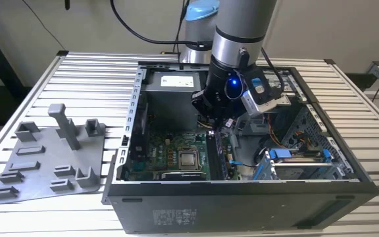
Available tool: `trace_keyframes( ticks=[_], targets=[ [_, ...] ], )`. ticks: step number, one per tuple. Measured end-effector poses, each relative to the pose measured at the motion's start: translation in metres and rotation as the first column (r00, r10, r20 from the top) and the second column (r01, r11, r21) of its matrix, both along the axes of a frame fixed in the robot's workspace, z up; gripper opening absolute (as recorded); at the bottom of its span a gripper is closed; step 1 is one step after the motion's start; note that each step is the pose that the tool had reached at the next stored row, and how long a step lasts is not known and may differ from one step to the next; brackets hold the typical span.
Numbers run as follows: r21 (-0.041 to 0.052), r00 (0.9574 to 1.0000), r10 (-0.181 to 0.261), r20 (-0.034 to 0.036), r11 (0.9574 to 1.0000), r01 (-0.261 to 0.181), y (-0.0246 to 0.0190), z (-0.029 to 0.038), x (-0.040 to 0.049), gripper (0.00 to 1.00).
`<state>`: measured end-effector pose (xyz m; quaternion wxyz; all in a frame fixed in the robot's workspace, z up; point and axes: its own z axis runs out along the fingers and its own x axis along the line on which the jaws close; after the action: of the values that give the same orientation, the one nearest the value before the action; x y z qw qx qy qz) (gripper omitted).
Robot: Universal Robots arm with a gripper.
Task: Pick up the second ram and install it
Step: 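Insert the second ram into the second slot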
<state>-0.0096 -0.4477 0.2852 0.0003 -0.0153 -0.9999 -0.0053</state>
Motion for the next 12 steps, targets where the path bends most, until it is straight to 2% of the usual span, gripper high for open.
trace_keyframes(
  ticks=[12],
  targets=[
    [-0.0004, 1.0, 0.0, -0.001, 1.0, 0.0, -0.0004, -0.0217, -0.0001, 0.14]
  ],
)
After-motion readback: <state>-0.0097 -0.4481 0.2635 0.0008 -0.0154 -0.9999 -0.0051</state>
